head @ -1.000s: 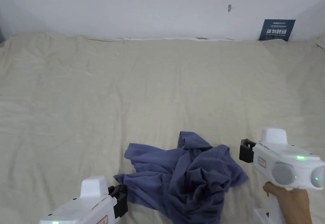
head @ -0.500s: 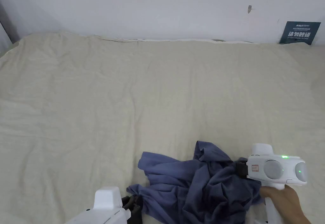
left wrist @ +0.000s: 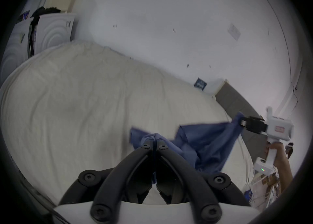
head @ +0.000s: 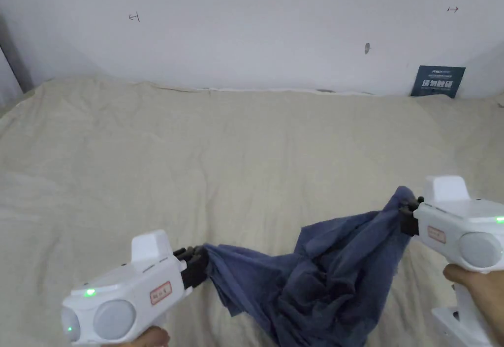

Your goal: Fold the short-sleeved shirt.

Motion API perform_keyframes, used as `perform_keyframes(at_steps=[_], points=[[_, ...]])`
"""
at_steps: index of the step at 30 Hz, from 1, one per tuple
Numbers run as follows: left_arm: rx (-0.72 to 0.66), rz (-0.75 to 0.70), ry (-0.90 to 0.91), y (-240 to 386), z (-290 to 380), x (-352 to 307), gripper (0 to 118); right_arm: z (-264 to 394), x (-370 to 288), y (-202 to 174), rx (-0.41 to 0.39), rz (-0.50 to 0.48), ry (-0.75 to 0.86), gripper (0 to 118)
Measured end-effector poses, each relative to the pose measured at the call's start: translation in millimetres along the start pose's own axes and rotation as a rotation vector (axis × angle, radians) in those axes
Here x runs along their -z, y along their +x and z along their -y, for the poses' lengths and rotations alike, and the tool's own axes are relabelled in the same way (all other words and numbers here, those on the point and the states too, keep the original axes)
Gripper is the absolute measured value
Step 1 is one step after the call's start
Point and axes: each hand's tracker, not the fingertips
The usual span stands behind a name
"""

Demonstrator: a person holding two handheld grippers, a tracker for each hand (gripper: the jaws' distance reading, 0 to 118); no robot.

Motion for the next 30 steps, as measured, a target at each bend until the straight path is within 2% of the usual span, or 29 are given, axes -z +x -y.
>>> perform_keyframes(at_steps=[6,13,22,26,30], points=[[0.111,-0.028,0.142,13.4,-104.8,-8.1,3,-69.2,-67.4,23.5,0.020,0.048,0.195,7],[0.193,-0.091,0.272,36.2,-230.1,-11.2,3,-149.0,-87.1,64.7,0.021,0.131,0.323,7],[0.256,-0.220,0.376,56.1,-340.8,17.3,3,-217.7,-60.4,105.5,0.102,0.183,0.402,7],[0.241,-0.273,0.397,42.4,-365.1,50.9,3,-221.2,-36.8,114.8,0.137,0.194,0.413,7],[0.206,-0.299,0.404,14.2,-362.4,79.1,3,-207.9,-1.4,117.0,0.169,0.189,0.389,7]])
